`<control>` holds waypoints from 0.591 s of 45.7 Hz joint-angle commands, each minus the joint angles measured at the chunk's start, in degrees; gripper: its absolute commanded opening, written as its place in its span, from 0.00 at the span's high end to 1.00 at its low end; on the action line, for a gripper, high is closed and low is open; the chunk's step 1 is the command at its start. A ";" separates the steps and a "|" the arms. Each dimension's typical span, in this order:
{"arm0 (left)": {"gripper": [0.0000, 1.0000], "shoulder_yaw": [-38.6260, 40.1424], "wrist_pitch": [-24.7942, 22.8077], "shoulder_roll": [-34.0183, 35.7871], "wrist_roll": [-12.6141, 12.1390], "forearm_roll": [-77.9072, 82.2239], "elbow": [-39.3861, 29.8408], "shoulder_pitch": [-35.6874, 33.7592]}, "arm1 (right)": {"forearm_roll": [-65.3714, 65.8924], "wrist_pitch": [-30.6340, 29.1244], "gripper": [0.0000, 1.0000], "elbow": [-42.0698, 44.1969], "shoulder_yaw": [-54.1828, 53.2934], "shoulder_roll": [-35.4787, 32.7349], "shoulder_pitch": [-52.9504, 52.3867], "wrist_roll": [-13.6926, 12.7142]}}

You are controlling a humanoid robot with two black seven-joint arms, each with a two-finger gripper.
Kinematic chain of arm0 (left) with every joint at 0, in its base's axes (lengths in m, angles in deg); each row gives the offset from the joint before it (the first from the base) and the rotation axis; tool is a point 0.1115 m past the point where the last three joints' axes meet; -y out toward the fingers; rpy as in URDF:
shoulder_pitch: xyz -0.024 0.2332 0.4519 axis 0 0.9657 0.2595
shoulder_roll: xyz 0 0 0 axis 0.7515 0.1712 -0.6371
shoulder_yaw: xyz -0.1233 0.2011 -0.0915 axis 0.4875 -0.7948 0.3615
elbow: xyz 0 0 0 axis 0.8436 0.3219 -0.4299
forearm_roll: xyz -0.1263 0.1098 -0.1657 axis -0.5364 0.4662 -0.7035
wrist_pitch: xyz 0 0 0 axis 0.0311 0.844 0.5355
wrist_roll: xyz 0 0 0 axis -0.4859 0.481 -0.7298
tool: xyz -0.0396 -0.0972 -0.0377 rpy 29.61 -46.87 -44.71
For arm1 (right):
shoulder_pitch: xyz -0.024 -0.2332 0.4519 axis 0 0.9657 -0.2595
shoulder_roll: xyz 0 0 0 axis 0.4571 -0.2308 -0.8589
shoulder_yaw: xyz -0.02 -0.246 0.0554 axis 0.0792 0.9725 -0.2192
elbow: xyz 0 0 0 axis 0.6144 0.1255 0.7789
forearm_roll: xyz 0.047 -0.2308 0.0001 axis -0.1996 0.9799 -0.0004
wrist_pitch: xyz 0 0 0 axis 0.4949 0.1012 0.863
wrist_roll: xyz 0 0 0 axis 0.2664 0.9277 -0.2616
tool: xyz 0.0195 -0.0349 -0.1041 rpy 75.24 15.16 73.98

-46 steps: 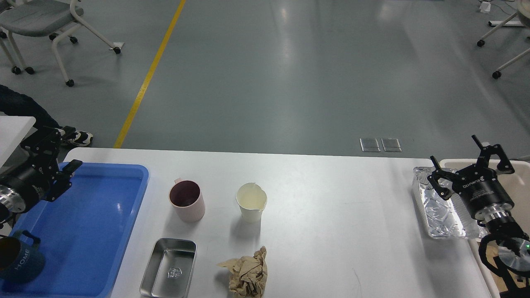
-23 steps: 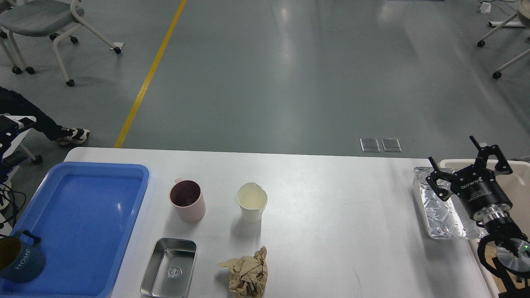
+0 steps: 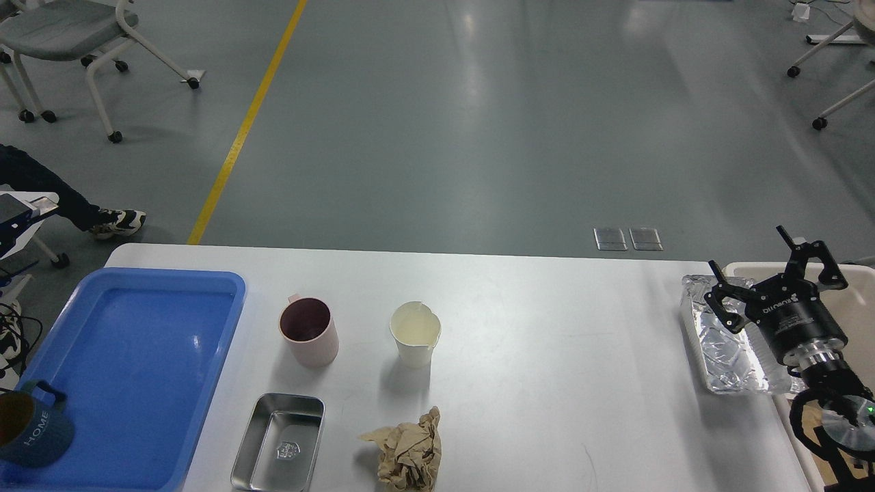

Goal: Tidy desktop
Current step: 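Move the left gripper back toward the robot, clearing the blue tray, then reach the left gripper forward to the pink mug and grasp it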

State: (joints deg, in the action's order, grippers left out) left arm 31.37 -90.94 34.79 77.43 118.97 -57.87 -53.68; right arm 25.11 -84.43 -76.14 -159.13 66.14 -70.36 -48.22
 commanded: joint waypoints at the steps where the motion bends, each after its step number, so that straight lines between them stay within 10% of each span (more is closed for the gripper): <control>1: 0.04 0.00 0.09 -0.16 -0.23 0.54 -0.06 0.01 | 0.00 -0.01 0.00 0.00 0.00 0.12 -0.08 0.02; 16: 0.04 -0.35 0.00 -6.04 -0.93 7.39 0.02 -0.70 | 0.00 -0.01 0.00 0.00 0.09 0.20 0.01 0.02; 27: 0.04 -2.37 -1.58 -14.13 -5.77 15.83 0.99 -2.80 | 0.00 -0.01 0.00 0.09 0.09 0.20 -0.08 0.02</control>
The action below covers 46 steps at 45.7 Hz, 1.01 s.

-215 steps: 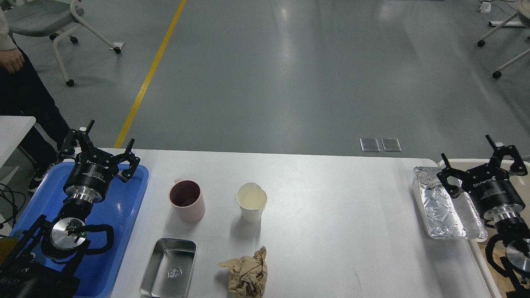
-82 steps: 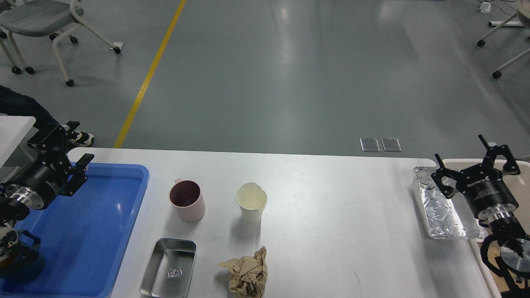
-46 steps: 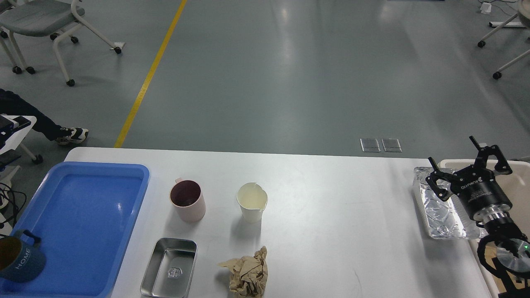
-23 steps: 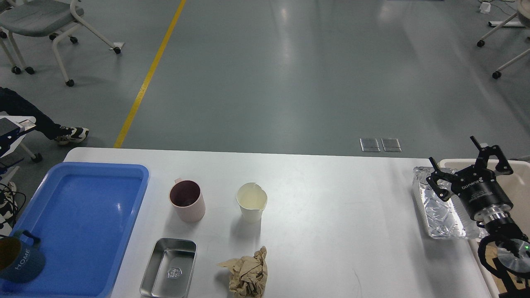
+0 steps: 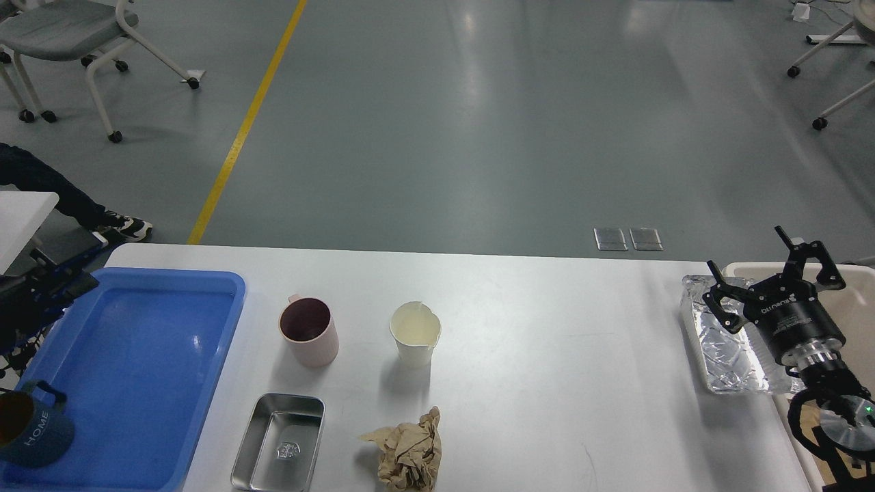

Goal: Tidy desktop
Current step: 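Reach the left gripper forward to the pink mug and grasp it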

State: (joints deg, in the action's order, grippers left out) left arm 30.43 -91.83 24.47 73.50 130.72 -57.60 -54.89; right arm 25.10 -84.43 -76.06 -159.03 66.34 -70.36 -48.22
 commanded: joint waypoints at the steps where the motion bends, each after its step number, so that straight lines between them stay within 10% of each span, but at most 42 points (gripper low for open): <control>1: 0.04 -2.04 -0.69 -4.59 -1.93 4.69 1.08 -2.11 | 0.00 -0.01 0.00 0.01 0.00 0.00 -0.08 0.02; 46: 0.13 -31.40 1.06 -27.53 -3.25 6.81 17.16 -22.33 | 0.00 -0.28 0.00 0.18 0.00 -0.53 0.44 0.02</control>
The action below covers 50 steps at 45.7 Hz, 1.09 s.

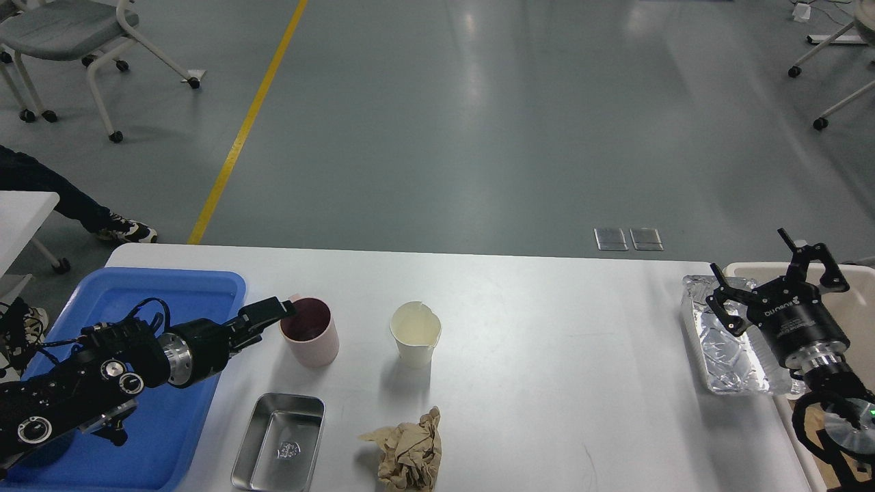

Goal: Tidy desktop
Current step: 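Reach the left gripper forward to the pink mug and grasp it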

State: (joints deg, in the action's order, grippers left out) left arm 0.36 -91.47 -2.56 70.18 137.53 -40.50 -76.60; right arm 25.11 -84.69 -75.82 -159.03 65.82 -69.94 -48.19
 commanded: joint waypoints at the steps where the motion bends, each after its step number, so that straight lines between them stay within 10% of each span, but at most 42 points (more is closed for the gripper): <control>1: 0.15 -1.33 0.71 -0.68 0.08 0.00 0.06 -0.71 | 0.00 -0.01 0.00 -0.06 0.00 0.00 0.11 -0.01; 29: 0.26 -3.71 0.62 -2.88 0.16 -0.18 4.72 -1.59 | 0.00 -0.27 0.00 0.03 0.00 0.18 0.29 -0.01; 50: 0.54 -4.76 0.62 -5.34 0.87 -0.09 6.47 -1.59 | 0.00 -0.27 0.00 0.21 0.00 0.00 0.20 -0.01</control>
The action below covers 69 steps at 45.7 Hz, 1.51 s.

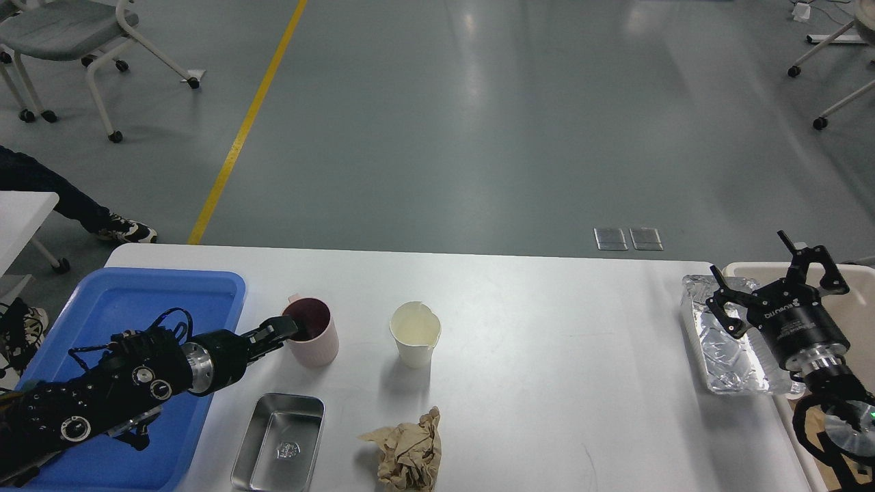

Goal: Tidy desktop
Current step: 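Reach the left gripper forward to the pink mug and grasp it, then lift the pink mug with the left gripper and carry it onto the blue tray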

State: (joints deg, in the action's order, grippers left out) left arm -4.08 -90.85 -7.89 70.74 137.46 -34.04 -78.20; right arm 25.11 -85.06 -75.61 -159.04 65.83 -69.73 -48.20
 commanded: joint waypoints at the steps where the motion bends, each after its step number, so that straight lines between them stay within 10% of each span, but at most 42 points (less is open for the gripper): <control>1: 0.55 -0.32 0.00 -0.01 0.30 -0.02 0.01 0.01 | 0.00 0.09 0.00 0.00 -0.09 -0.01 -0.01 0.00; 35: 0.98 -2.78 -0.70 1.04 0.56 0.07 -0.69 0.27 | 0.09 0.17 0.00 0.44 0.00 0.08 -0.01 0.00; 69: 1.00 -2.69 -0.70 7.54 -0.40 -0.19 -6.48 -4.30 | 0.09 0.26 0.00 0.44 0.00 0.17 -0.10 0.00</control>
State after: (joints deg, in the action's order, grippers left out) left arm -6.66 -91.41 -3.99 70.56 137.28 -36.93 -81.50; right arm 25.19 -84.80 -75.17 -159.04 66.08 -69.79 -48.20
